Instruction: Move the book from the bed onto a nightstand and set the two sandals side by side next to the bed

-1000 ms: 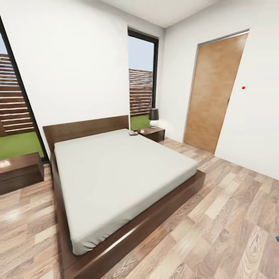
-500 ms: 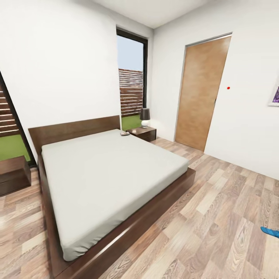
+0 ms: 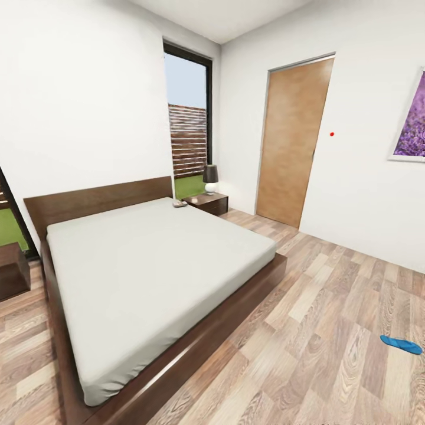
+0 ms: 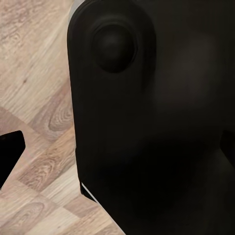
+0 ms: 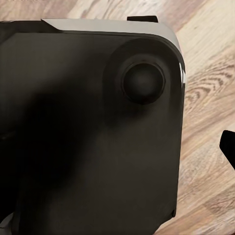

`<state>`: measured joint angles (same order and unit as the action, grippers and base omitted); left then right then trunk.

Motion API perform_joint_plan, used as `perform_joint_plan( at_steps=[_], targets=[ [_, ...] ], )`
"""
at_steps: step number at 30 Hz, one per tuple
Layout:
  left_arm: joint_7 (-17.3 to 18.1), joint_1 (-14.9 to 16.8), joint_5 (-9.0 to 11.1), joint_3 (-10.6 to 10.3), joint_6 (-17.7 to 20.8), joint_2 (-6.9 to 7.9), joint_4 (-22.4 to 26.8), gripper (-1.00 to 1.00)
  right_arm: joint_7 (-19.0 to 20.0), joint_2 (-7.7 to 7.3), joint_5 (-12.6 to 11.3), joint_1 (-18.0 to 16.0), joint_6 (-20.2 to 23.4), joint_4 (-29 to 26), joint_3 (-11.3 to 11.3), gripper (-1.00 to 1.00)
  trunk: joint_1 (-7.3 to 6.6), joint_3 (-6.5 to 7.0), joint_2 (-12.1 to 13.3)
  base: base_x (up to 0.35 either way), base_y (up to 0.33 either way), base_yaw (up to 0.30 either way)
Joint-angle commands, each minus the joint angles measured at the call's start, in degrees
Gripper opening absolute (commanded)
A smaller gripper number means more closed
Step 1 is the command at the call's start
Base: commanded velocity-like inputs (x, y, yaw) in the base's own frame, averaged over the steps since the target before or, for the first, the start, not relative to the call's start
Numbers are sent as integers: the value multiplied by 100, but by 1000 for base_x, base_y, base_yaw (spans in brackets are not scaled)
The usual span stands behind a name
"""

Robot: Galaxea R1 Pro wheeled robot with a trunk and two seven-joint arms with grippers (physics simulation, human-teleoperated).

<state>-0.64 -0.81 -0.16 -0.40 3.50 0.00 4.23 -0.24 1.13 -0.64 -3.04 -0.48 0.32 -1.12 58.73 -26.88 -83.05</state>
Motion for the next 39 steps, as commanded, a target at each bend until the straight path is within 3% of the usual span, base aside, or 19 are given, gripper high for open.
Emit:
perform_joint_plan(
  at_steps=[1, 39],
  targets=[
    [-7, -6, -1, -4, 37, 0, 25, 100, -3, 1, -7, -3, -5, 3, -11, 100, 0, -5, -2, 0, 0, -139],
    [-7, -6, 15, 12, 37, 1, 25, 100, -3, -6, -7, -3, -5, 3, -11, 100, 0, -5, -2, 0, 0, -145]
  ],
)
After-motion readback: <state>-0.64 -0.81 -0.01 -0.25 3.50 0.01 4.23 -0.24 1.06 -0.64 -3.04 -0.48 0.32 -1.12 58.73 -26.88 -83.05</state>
